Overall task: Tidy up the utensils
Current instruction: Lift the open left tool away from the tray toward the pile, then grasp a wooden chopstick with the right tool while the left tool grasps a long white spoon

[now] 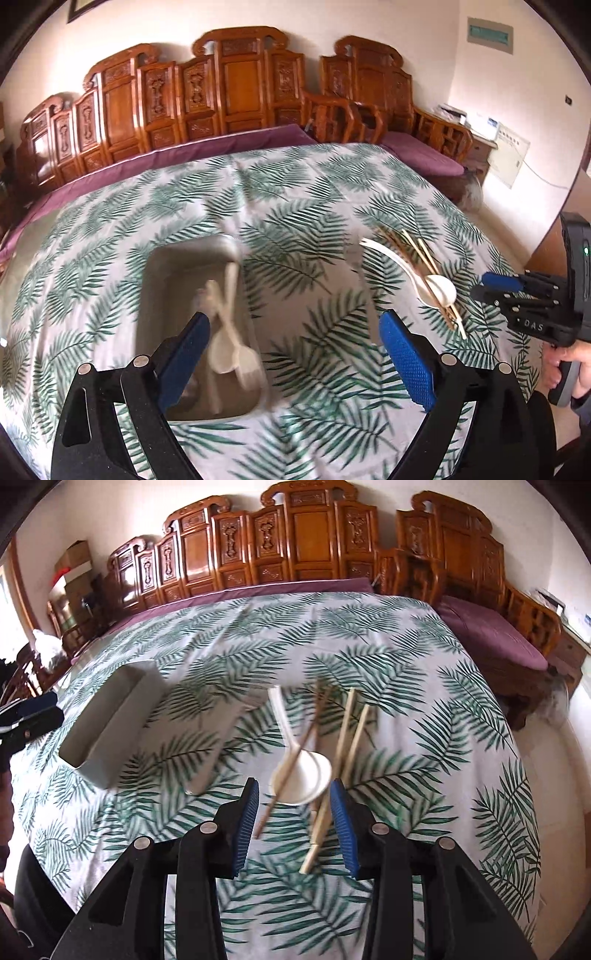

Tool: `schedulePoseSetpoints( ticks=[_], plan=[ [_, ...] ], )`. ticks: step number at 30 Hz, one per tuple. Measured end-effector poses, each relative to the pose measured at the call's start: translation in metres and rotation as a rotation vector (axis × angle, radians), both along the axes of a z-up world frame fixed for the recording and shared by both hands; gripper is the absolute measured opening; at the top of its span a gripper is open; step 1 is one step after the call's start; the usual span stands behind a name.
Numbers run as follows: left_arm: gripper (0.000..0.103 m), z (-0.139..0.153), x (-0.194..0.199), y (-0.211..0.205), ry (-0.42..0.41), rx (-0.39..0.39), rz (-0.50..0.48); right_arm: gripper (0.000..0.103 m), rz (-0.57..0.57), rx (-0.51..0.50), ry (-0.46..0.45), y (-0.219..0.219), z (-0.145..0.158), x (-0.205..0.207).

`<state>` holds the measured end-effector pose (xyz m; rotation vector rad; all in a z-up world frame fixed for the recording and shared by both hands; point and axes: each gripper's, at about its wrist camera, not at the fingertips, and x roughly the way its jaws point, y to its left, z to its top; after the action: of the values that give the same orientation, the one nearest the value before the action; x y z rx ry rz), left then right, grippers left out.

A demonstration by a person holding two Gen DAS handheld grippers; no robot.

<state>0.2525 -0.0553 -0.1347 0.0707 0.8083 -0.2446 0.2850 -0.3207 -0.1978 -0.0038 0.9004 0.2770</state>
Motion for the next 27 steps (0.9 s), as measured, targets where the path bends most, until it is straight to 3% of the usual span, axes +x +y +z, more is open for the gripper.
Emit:
schedulePoseSetpoints(
  ticks=[12,14,17,27],
  plan=[
    [0.089,-0.031,0.009,-0.048,0.061,0.023,-0.057,0.041,0.024,0.051,0.051,-0.003,-0.016,0.044],
    [0.089,-0.035,0.010,-0.051,0.069,0.025,-0.060,0.032,0.025,0.052,0.073,0.003,-0.021,0.055],
    [0.089,-0.040,0.010,-0.054,0.079,0.029,-0.062,0.026,0.025,0.063,0.102,0.010,-0.030,0.072],
    [0.089,-0.059,0.017,-0.056,0.120,0.042,-0.071,0.013,-0.004,0.060,0.185,0.023,-0.052,0.097]
  ],
)
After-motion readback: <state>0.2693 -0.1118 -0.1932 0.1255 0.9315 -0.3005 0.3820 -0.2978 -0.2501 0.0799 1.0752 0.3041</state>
